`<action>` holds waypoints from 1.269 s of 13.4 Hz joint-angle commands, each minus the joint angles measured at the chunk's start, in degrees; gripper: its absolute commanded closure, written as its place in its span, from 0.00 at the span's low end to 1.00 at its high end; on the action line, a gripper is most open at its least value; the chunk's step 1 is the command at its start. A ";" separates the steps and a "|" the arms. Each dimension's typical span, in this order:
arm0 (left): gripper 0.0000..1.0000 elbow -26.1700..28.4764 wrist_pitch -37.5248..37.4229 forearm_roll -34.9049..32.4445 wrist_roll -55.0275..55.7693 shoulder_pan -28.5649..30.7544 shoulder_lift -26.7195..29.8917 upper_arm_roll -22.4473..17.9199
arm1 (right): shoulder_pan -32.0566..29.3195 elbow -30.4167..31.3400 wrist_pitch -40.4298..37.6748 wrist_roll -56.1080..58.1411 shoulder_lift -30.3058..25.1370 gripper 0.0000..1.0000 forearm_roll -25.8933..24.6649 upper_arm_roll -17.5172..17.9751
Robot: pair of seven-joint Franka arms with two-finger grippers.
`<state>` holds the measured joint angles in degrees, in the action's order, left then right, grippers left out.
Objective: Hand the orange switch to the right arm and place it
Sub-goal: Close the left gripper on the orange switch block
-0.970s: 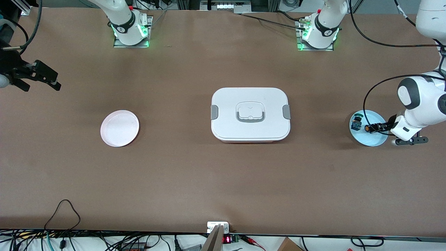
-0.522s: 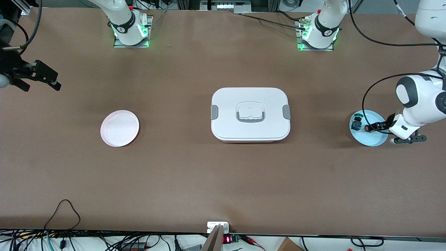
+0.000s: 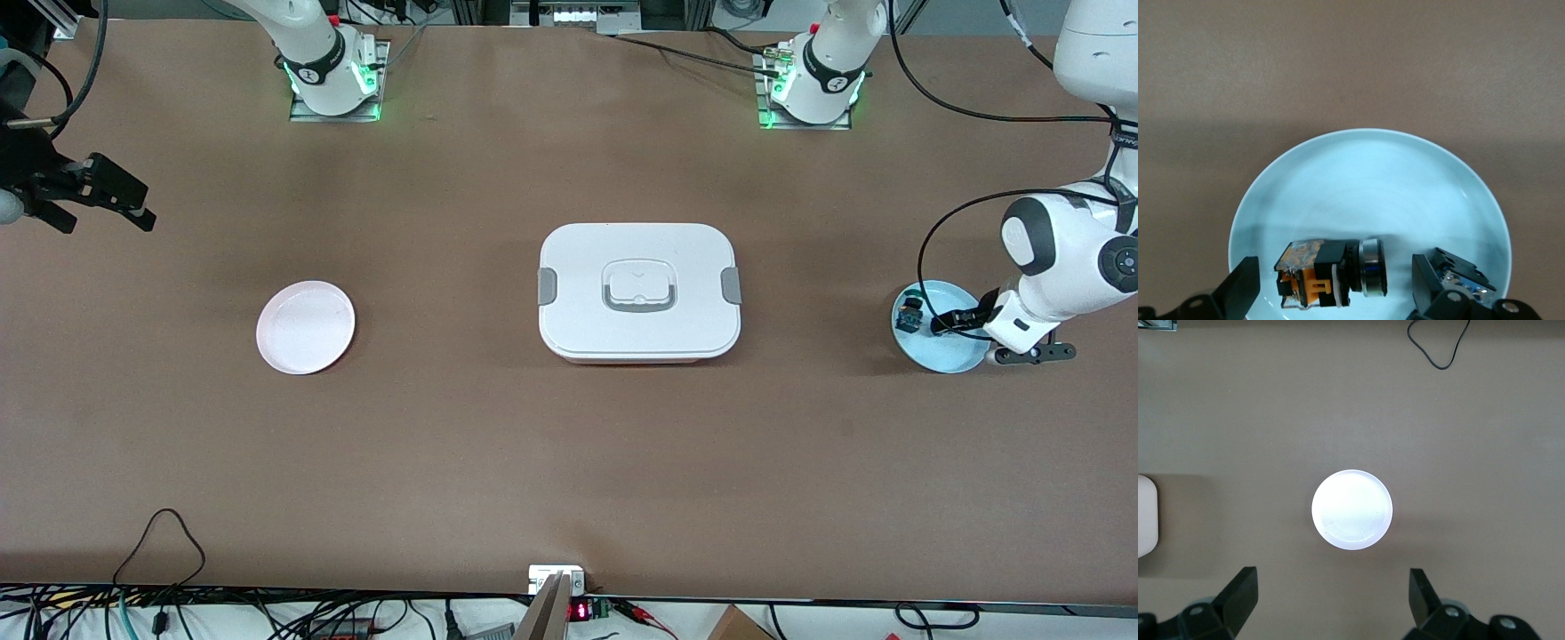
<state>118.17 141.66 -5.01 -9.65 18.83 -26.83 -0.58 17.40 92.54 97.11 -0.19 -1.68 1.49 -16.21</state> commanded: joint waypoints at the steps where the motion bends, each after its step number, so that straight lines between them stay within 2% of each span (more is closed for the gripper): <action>1: 0.00 0.05 0.81 -0.09 -2.12 1.21 -0.50 0.67 | 0.00 0.01 -0.43 -0.07 -0.34 0.00 0.26 0.13; 17: 0.00 -1.01 0.81 -0.09 -2.30 1.21 -2.26 0.75 | -0.08 -0.08 0.27 -0.07 -0.34 0.00 0.35 0.13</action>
<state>118.05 142.19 -5.01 -10.62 19.32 -28.37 -0.46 17.40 92.54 97.16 -0.19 -1.69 1.50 -16.20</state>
